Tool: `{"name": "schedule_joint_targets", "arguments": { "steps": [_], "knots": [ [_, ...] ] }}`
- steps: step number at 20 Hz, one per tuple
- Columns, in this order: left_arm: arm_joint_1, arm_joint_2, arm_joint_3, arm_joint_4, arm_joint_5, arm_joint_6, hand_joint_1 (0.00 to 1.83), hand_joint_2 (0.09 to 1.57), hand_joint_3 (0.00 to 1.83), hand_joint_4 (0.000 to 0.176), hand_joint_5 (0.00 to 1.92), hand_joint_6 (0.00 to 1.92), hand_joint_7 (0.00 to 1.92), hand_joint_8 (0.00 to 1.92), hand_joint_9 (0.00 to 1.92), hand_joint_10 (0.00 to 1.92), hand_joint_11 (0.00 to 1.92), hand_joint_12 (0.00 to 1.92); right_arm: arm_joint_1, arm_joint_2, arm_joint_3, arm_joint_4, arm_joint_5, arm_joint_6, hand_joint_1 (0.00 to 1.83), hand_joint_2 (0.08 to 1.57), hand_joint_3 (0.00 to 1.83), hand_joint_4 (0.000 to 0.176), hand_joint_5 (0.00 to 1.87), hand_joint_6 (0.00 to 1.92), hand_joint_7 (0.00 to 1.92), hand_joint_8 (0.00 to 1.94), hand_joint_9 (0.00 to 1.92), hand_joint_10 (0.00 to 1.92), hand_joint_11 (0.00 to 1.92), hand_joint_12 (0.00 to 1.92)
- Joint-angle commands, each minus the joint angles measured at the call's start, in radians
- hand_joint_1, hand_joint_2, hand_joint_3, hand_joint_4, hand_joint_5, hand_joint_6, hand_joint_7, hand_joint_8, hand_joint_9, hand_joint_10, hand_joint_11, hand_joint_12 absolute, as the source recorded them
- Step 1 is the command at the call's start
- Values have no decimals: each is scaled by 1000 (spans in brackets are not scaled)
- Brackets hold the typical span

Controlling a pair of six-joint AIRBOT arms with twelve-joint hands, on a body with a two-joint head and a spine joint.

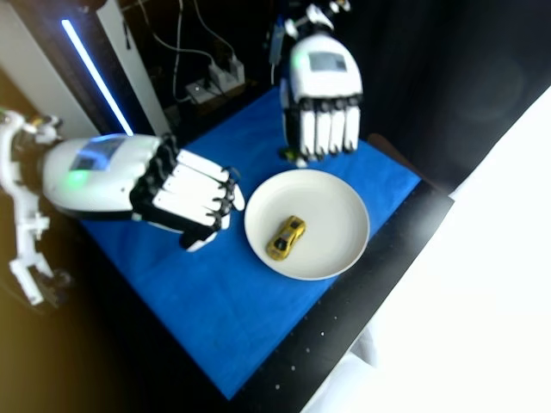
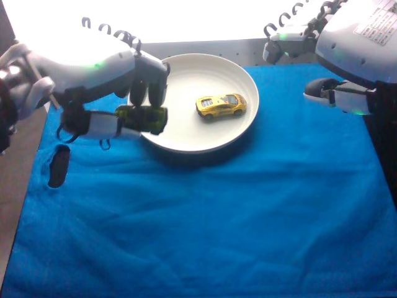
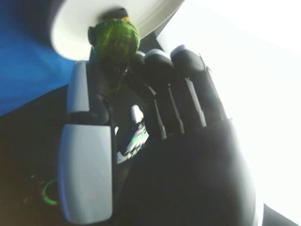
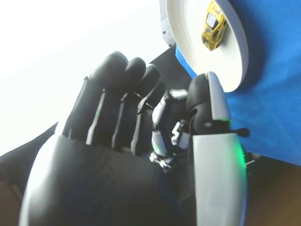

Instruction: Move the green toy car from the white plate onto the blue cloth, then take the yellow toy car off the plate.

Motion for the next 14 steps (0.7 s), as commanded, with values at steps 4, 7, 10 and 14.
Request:
{"name": "schedule_joint_targets", "arguments": {
  "steps": [4,7,10,14],
  "knots": [
    [44,46,-69,16,-145,1,1200,1208,0,0,790,1124,843,1432,721,1470,531,1845,6,5,3,21,119,-5,1209,1028,1,0,546,559,637,806,543,1314,472,1778],
    [84,74,-117,32,-132,1,1178,1219,1,0,759,1190,831,1422,705,1467,416,1914,5,4,5,25,116,-5,1216,1045,3,0,526,537,606,796,505,1318,465,1803],
    [116,86,-148,40,-119,0,1143,1246,0,0,719,1292,779,1463,587,1514,187,1921,5,1,8,26,114,-5,1239,1043,0,0,507,597,579,931,528,1339,536,1764],
    [168,81,-152,40,-124,-53,1168,1229,0,0,730,1259,823,1420,586,1479,406,1803,5,0,9,29,110,-5,1173,1059,0,0,502,634,605,902,531,1310,495,1721]
  ]
}}
